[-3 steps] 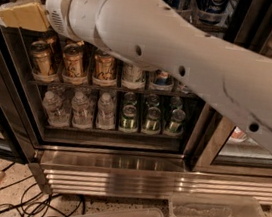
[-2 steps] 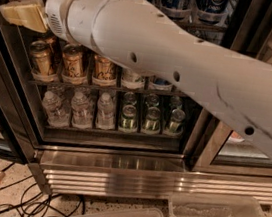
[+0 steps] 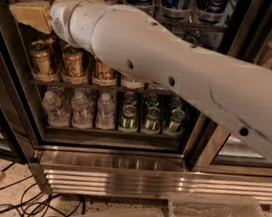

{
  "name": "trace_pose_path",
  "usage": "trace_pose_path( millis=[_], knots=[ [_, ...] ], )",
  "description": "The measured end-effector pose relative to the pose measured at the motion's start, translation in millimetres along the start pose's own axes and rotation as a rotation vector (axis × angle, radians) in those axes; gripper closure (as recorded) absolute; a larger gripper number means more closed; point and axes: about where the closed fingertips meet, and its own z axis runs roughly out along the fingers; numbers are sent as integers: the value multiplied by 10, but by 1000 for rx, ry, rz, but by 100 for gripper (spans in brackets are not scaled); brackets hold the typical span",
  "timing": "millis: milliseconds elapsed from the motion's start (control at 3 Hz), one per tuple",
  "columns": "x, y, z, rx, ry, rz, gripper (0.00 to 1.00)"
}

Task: Pick coke can from top shelf of fridge

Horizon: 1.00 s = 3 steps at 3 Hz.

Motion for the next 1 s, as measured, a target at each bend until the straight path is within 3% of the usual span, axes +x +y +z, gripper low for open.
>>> trace_pose_path(
  millis=[333, 667, 1000],
  knots=[
    [37, -102, 27, 35, -7, 3, 17],
    [12, -106, 132, 40, -19, 3, 35],
    [-19, -144, 234, 45, -28, -5, 33]
  ],
)
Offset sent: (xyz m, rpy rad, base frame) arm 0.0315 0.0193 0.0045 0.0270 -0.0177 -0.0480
